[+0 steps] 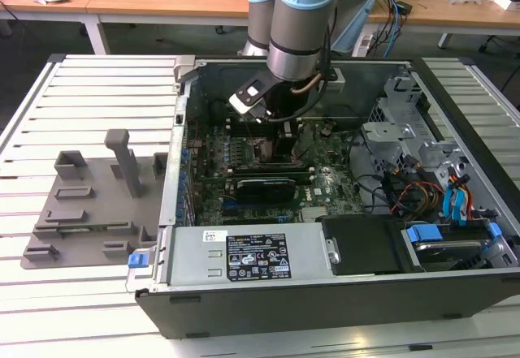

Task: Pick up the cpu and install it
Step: 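Place the cpu into insertion slot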

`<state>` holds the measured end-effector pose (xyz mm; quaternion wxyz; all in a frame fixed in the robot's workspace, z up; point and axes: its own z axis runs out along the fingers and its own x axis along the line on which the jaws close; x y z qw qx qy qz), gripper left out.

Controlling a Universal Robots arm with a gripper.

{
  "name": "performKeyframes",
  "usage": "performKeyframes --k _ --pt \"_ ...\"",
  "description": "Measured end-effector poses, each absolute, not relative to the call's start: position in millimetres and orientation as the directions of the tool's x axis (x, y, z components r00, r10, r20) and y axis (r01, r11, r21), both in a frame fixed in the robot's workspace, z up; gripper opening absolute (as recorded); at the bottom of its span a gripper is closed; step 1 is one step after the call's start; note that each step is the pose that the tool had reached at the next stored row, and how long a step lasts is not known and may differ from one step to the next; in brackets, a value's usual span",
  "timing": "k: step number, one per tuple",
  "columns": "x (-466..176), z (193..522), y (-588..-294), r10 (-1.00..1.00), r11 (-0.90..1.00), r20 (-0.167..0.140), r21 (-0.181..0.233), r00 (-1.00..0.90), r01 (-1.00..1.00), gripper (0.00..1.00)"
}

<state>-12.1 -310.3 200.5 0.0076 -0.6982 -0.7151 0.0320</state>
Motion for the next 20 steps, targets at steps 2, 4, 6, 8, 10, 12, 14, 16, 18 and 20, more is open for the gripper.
performKeyframes --k 2,4,6,8,10,12,14,16,18,20 --pt "-12.1 199.8 -310.3 0.999 0.023 -0.034 -0.056 -0.025 0.998 0.55" --pt "-12.0 197.7 -309.9 0.999 0.023 -0.034 -0.057 -0.025 0.998 0.55" --pt "-12.0 196.6 -308.8 0.999 0.023 -0.034 -0.057 -0.025 0.998 0.55" --pt "-12.0 196.1 -308.6 0.999 0.023 -0.034 -0.056 -0.025 0.998 0.55" --pt "-12.0 196.1 -308.6 0.999 0.023 -0.034 -0.056 -0.025 0.998 0.55" --pt "-12.0 195.9 -308.5 0.999 0.023 -0.034 -0.056 -0.025 0.998 0.62" --pt "-12.0 199.9 -308.6 0.999 0.023 -0.034 -0.056 -0.025 0.998 0.62" --pt "-12.1 213.1 -307.9 0.999 0.023 -0.034 -0.056 -0.025 0.998 0.62" --pt "-11.9 222.6 -305.9 0.999 0.023 -0.035 -0.056 -0.025 0.998 0.54" --pt "-12.2 224.9 -305.9 0.999 0.023 -0.035 -0.056 -0.025 0.998 0.36"
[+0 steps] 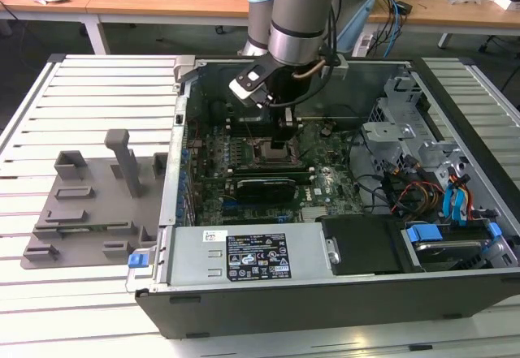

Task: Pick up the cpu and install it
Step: 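Place the cpu into insertion slot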

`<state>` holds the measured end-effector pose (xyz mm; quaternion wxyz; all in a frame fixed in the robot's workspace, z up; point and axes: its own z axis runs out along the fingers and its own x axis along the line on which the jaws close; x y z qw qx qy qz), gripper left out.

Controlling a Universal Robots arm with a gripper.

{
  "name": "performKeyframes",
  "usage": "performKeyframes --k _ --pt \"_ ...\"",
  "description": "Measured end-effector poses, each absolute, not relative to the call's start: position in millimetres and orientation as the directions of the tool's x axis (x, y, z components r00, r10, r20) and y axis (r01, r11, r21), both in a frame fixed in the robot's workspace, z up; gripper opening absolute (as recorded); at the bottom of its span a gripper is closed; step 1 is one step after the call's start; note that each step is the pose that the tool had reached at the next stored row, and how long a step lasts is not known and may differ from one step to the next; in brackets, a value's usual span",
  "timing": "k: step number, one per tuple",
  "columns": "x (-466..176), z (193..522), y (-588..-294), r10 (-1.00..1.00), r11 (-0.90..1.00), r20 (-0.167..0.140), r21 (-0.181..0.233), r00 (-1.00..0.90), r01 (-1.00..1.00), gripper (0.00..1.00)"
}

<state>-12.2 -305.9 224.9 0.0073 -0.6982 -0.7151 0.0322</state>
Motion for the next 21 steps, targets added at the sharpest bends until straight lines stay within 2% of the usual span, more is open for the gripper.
performKeyframes --k 3,4,5,21 --pt "-12.8 225.5 -306.1 0.999 0.023 -0.034 -0.056 -0.025 0.998 0.17" --pt "-12.8 225.9 -306.2 0.999 0.023 -0.034 -0.056 -0.025 0.998 0.17" --pt "-12.9 227.7 -306.2 0.999 0.023 -0.034 -0.056 -0.025 0.998 0.11" --pt "-12.9 252.8 -306.2 0.999 0.023 -0.034 -0.056 -0.025 0.998 0.11"
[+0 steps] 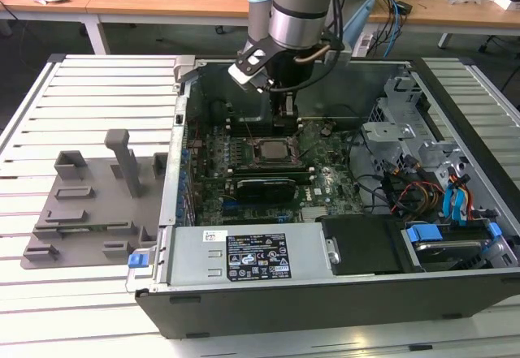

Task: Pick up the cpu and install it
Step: 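Place the cpu into insertion slot, then close the cpu cover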

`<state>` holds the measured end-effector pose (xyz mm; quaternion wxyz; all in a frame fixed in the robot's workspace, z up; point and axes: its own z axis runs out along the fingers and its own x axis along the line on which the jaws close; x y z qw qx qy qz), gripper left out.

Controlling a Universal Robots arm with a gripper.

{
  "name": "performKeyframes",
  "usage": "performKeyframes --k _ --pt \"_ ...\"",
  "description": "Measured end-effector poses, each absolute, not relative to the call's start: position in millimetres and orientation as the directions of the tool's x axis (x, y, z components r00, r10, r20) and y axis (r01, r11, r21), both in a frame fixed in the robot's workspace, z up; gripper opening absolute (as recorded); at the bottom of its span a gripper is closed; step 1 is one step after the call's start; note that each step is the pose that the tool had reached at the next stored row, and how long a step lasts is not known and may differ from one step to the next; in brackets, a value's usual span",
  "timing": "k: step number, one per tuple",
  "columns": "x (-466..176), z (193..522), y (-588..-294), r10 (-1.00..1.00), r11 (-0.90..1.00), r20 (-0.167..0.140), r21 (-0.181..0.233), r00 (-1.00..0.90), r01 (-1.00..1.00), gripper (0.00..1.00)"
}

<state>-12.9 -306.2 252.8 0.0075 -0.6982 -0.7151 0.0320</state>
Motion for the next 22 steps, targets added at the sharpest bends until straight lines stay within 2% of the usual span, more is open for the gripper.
performKeyframes --k 10,22 --pt "-12.9 288.2 -306.2 0.999 0.023 -0.034 -0.056 -0.025 0.998 0.11" --pt "-12.9 289.8 -306.2 0.999 0.023 -0.034 -0.056 -0.025 0.998 0.11"
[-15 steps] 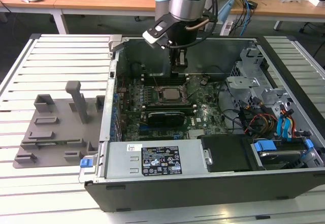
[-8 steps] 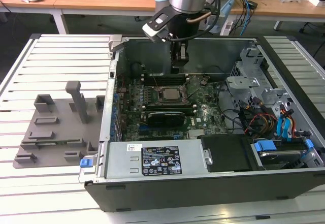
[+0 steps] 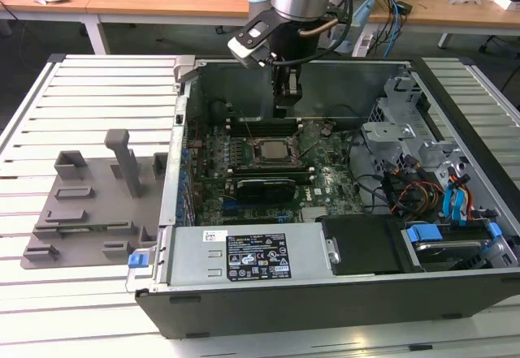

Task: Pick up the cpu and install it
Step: 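Close the cpu cover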

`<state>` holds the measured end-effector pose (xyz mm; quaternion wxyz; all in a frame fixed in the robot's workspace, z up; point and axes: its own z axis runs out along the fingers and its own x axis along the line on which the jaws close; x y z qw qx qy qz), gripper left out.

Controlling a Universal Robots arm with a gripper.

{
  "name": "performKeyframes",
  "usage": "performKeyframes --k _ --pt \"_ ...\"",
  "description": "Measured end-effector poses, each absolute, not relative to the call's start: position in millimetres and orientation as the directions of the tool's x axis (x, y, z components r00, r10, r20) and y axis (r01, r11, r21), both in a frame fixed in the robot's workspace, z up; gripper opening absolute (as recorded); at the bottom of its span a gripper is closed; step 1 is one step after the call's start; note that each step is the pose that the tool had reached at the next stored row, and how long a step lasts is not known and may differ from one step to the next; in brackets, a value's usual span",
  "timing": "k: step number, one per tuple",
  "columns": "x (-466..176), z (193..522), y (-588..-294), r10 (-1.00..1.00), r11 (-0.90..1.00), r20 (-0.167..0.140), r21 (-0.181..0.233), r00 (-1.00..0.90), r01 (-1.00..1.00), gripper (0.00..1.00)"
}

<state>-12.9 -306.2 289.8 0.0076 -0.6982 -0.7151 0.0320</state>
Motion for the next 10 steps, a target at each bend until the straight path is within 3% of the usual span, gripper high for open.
performKeyframes --k 10 --pt "33.6 289.8 -306.2 0.999 0.023 -0.034 -0.056 -0.025 0.998 0.11"
